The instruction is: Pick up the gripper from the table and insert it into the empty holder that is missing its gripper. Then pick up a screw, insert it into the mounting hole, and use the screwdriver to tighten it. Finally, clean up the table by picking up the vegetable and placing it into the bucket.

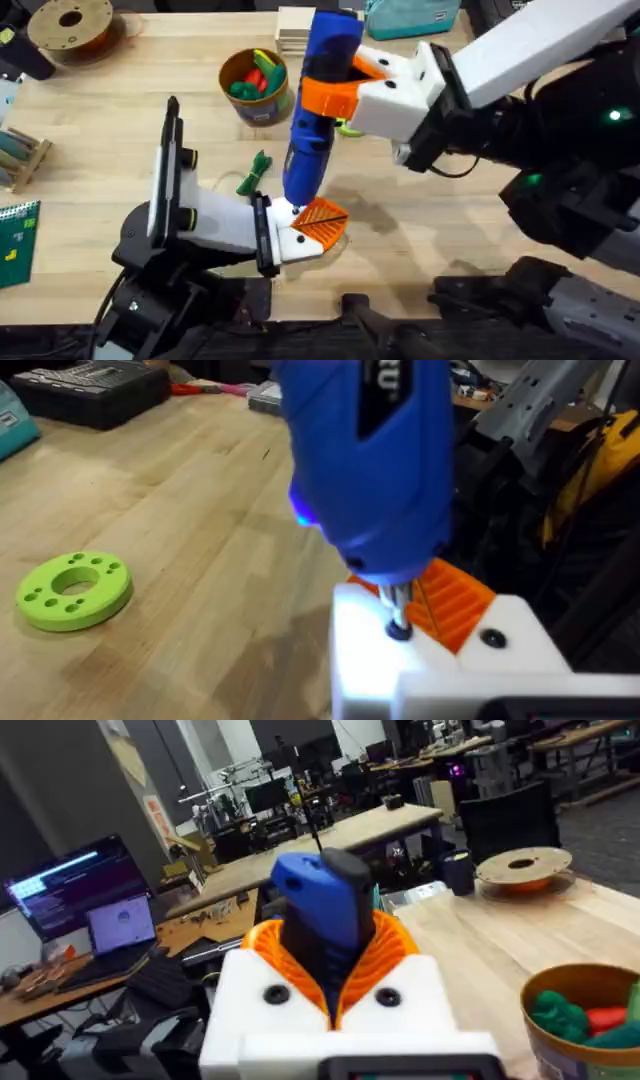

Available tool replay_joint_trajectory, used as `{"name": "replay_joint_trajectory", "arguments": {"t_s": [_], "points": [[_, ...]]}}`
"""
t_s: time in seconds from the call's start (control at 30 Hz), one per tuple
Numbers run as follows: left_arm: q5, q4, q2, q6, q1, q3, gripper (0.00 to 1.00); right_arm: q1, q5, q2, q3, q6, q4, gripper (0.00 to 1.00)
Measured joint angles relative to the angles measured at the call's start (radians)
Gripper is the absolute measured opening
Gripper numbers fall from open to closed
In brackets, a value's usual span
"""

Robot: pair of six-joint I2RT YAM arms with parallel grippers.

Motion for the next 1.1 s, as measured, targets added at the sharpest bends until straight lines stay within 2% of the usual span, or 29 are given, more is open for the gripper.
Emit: {"name": "replay_joint_trajectory", "arguments": {"t_s": [0.77,1.1], "points": [[0.001,0.0,0.0,0.0,0.0,0.0,0.013,0.0,0.004,0.0,0.0,0.001,-0.009,0.031],[0.005,-0.001,0.0,-0.004,0.0,0.0,0.013,-0.003,-0.02,-0.007,0.007,-0.056,-0.046,0.031]]}}
